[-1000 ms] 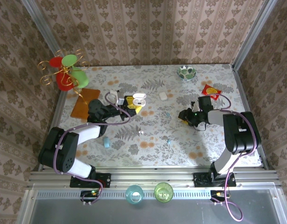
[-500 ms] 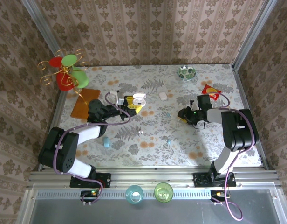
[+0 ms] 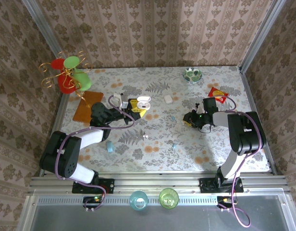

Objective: Insert the wireless bluetooth earbuds into the charging case

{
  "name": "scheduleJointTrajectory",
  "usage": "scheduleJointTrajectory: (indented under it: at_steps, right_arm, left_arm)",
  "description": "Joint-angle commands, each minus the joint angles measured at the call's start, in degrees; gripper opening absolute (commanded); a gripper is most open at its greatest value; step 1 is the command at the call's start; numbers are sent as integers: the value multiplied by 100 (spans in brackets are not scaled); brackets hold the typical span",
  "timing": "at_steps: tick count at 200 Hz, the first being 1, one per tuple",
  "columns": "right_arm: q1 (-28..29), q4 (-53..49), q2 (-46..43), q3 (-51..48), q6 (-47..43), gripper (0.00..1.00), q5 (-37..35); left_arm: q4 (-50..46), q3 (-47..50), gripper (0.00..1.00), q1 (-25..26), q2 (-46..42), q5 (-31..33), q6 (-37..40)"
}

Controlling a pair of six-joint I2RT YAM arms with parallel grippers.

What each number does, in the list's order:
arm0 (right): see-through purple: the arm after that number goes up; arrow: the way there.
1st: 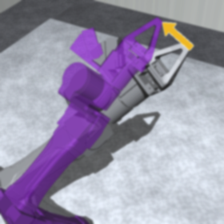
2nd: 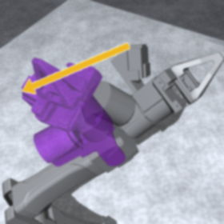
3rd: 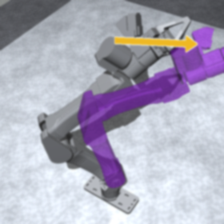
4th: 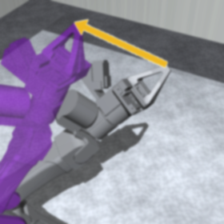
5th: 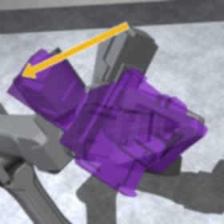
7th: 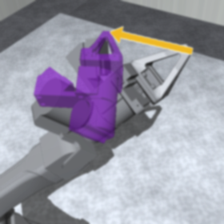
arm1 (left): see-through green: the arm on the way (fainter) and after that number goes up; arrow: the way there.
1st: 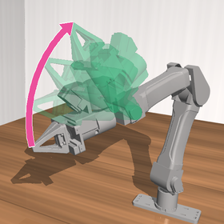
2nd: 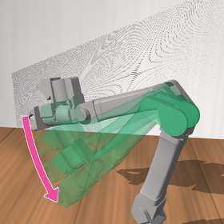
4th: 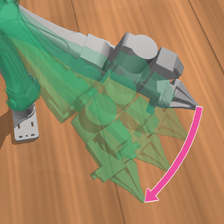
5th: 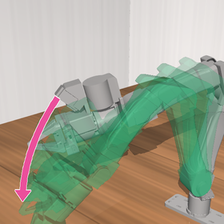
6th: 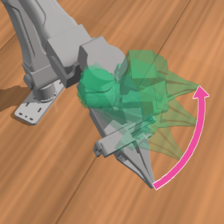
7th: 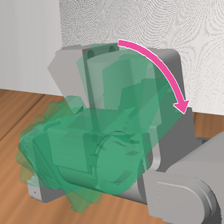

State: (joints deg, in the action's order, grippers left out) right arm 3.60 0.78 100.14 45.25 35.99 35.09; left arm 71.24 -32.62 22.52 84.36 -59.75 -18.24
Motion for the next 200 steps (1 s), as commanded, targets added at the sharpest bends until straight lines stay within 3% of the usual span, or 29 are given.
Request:
scheduleJointTrajectory:
  at_steps: [1, 56, 136, 200]
  right_arm:
    - [89, -243, -320, -79, -126, 26, 195]
    - [97, -432, -391, -31, -339, 31, 91]
    - [97, -1264, -127, 838, -1334, 39, -587]
    - [97, -1352, 397, 980, -1485, 41, -279]
  left_arm:
    - [225, 19, 33, 32, -93, -52, 101]
    - [232, 1, 33, 38, -100, -62, 108]
    - [228, -34, 33, 41, -130, -63, 99]
    - [226, -17, 33, 33, -122, -71, 102]
